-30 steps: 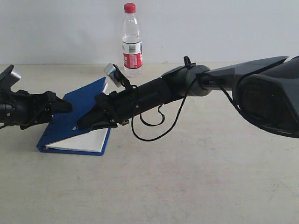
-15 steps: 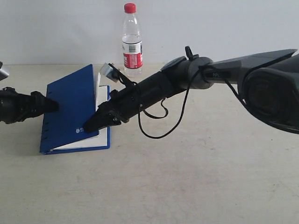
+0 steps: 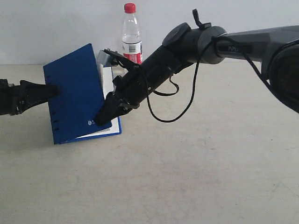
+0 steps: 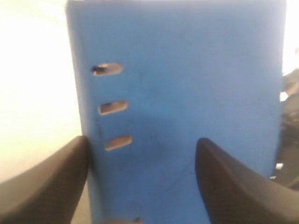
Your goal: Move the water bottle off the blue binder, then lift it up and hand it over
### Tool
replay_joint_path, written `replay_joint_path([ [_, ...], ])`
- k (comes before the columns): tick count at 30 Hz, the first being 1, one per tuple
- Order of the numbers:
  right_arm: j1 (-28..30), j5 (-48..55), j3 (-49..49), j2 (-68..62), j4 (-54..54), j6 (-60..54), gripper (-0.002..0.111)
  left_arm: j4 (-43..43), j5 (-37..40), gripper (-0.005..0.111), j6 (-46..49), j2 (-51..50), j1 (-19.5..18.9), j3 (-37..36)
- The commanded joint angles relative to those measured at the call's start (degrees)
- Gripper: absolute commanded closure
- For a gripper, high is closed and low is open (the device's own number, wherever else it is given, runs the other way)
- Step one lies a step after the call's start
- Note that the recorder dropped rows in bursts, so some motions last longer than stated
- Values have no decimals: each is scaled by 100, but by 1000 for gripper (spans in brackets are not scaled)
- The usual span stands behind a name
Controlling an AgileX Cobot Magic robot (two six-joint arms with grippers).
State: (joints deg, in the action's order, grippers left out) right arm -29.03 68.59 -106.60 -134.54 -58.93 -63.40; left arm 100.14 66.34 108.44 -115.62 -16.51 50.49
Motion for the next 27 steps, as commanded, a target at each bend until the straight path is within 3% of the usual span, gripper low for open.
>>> replay_joint_path([
  [1,-15,137,82,391,156,-92,108,-19,362,47,-130,32,-367,50],
  [16,-15,137,874,1721,384,-500,108,-19,362,47,-397,32,-458,50],
  [27,-15,137,944,1788,694,-52,108,-19,362,47,-464,32,-228,50],
])
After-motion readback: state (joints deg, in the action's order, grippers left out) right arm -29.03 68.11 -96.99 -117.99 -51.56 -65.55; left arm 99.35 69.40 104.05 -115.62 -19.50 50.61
